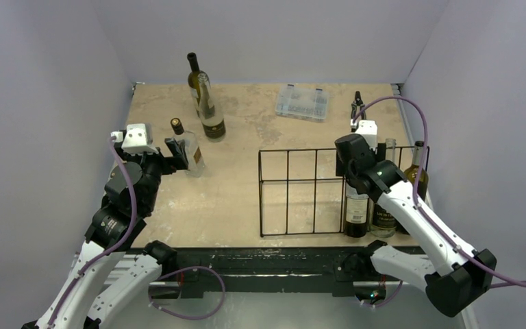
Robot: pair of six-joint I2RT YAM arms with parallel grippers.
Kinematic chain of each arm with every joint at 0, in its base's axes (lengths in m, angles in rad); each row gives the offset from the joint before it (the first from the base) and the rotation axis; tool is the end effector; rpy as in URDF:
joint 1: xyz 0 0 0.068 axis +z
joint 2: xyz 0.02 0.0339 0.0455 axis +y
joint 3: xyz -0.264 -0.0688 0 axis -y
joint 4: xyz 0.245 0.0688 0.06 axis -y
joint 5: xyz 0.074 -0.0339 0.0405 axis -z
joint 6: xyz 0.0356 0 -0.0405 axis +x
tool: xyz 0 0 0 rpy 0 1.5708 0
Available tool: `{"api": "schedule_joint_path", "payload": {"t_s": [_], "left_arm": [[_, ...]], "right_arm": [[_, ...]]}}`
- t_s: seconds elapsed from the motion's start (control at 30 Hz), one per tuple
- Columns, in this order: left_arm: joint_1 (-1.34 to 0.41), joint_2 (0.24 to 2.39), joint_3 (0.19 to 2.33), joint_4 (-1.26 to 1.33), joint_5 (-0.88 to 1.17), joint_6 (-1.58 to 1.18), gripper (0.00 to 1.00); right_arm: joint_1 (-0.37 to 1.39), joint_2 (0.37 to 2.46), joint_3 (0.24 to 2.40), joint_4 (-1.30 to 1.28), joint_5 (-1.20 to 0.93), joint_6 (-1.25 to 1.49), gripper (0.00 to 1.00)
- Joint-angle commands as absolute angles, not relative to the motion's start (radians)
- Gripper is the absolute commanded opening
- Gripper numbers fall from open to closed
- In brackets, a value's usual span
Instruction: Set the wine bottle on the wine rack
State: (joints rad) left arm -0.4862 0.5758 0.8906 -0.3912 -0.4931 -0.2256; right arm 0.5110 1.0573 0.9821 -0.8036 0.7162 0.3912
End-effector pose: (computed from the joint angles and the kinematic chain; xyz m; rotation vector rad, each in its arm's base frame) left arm 0.1122 -0.0402 0.3821 -0.1617 1.6319 -0.1388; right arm 0.1889 0.0791 0.3072 0.1645 2.2125 -0.3950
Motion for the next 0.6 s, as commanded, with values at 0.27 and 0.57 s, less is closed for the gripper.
{"api": "schedule_joint_path", "payload": {"t_s": [0.27, 0.57], "left_arm": [[-0.492, 0.583, 0.934, -0.399, -0.486, -0.239, 0.89], [-0.491, 0.621, 0.976, -0.423, -0.524, -0.249, 1.00]], "right_arm": [[0.524, 0.938, 1.122, -0.731, 0.555, 0.330, 0.90], [0.524, 0.878, 1.182, -0.663, 0.385, 0.291, 0.99]]}}
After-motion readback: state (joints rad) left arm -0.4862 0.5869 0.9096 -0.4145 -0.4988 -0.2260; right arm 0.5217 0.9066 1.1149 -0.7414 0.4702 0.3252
